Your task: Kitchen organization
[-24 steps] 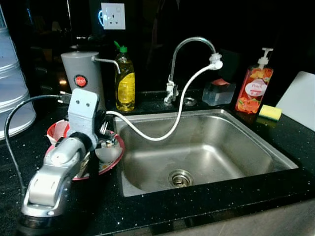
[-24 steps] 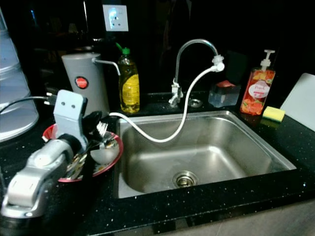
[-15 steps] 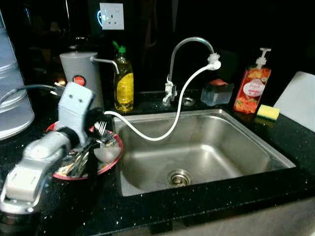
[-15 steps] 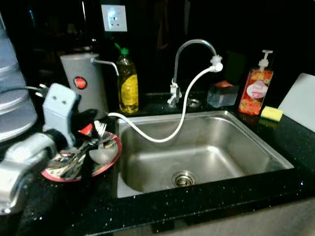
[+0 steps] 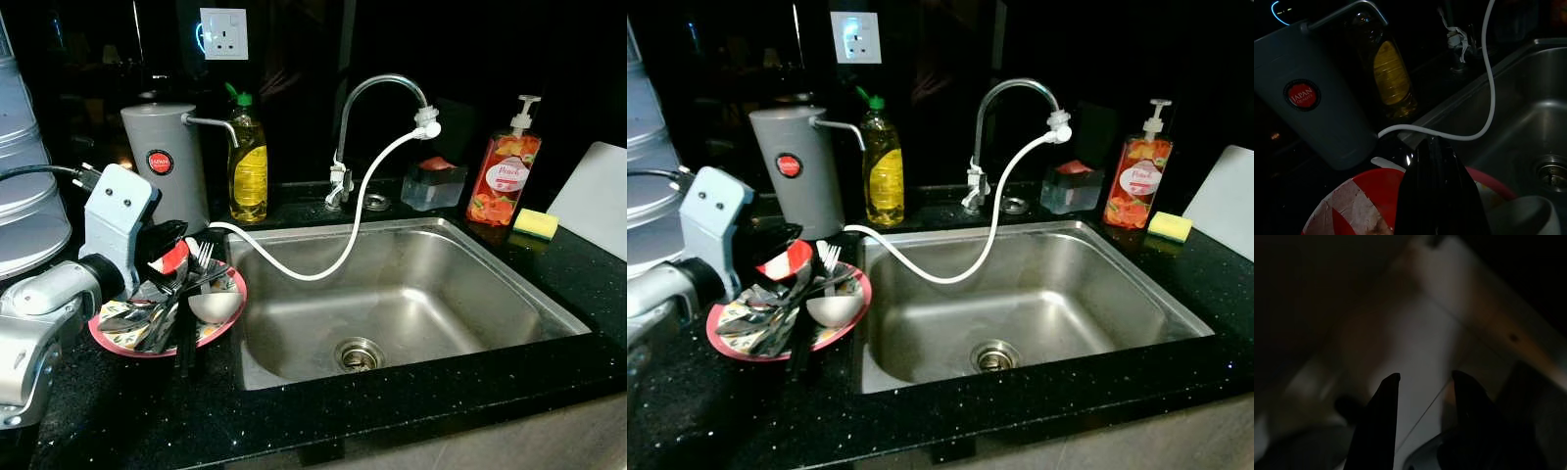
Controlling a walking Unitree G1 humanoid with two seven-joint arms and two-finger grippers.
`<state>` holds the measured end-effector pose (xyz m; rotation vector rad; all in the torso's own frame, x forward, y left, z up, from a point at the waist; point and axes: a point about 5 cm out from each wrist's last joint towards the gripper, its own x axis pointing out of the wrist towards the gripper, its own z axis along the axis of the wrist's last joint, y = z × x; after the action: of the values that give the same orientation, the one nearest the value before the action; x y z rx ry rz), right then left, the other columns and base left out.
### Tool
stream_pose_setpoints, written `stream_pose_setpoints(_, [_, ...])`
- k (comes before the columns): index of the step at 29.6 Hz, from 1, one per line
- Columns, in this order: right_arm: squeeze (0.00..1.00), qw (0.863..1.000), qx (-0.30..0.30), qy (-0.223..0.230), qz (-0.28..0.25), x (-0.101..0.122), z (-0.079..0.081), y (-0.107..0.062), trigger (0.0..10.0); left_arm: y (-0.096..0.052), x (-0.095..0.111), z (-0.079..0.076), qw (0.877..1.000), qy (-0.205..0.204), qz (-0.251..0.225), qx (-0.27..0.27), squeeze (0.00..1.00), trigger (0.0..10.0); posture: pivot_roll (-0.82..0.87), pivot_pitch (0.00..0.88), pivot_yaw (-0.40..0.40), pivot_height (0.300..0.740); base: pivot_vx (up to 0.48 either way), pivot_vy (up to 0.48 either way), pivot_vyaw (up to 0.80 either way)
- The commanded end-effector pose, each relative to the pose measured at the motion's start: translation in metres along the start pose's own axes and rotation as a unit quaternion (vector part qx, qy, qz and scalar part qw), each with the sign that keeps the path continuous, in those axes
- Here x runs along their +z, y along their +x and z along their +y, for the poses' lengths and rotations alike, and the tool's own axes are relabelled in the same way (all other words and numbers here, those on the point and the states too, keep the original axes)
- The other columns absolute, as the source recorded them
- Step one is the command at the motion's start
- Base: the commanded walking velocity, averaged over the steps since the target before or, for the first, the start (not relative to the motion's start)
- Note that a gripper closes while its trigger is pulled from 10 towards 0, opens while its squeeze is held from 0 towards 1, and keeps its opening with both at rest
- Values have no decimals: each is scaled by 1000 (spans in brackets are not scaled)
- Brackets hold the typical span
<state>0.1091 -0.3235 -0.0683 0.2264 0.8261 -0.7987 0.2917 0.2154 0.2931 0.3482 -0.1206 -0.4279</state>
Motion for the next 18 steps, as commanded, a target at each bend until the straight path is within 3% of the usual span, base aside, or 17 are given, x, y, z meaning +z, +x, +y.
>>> stream_pose_setpoints(1, [0,999,-35,39,2,3,-12,1,10000,1,-3,2,1000,2,6,2,0,10000,-81,12,-41,740,0,0,0])
stream_pose_setpoints(4, [0,994,-75,78,-12,10,-22,1,10000,2,-3,2,1000,0,6,2,0,10000,-82,13,-39,740,0,0,0])
stream_pose_setpoints(6, [0,978,-137,142,-60,39,-38,3,10000,3,-4,1,1000,0,8,-1,0,10000,-82,15,-32,740,0,0,0])
stream_pose_setpoints(9, [0,972,-152,159,-85,55,-42,4,10000,3,-5,1,1000,-1,9,-1,0,10000,-82,15,-32,740,0,0,0])
stream_pose_setpoints(10, [0,959,-170,184,-133,88,-46,4,10000,5,-6,-1,1000,-10,15,-3,0,10000,-88,15,-31,740,0,0,0])
stream_pose_setpoints(11, [0,959,-170,184,-133,88,-46,4,10000,5,-6,-1,1000,-10,15,-3,0,10000,-88,15,-31,740,0,0,0])
stream_pose_setpoints(13, [0,944,-190,204,-178,122,-51,1,10000,8,-7,-2,1000,-23,20,-1,0,10000,-90,13,-30,740,0,0,0])
stream_pose_setpoints(14, [0,944,-190,204,-178,122,-51,1,10000,8,-7,-2,1000,-23,20,-1,0,10000,-90,13,-30,740,0,0,0])
stream_pose_setpoints(17, [0,913,-218,245,-242,170,-61,-9,10000,8,-8,-4,999,-24,22,0,0,10000,-92,13,-31,740,0,0,0])
stream_pose_setpoints(18, [0,913,-218,245,-242,170,-61,-9,10000,8,-8,-4,999,-24,22,0,0,10000,-92,13,-31,740,0,0,0])
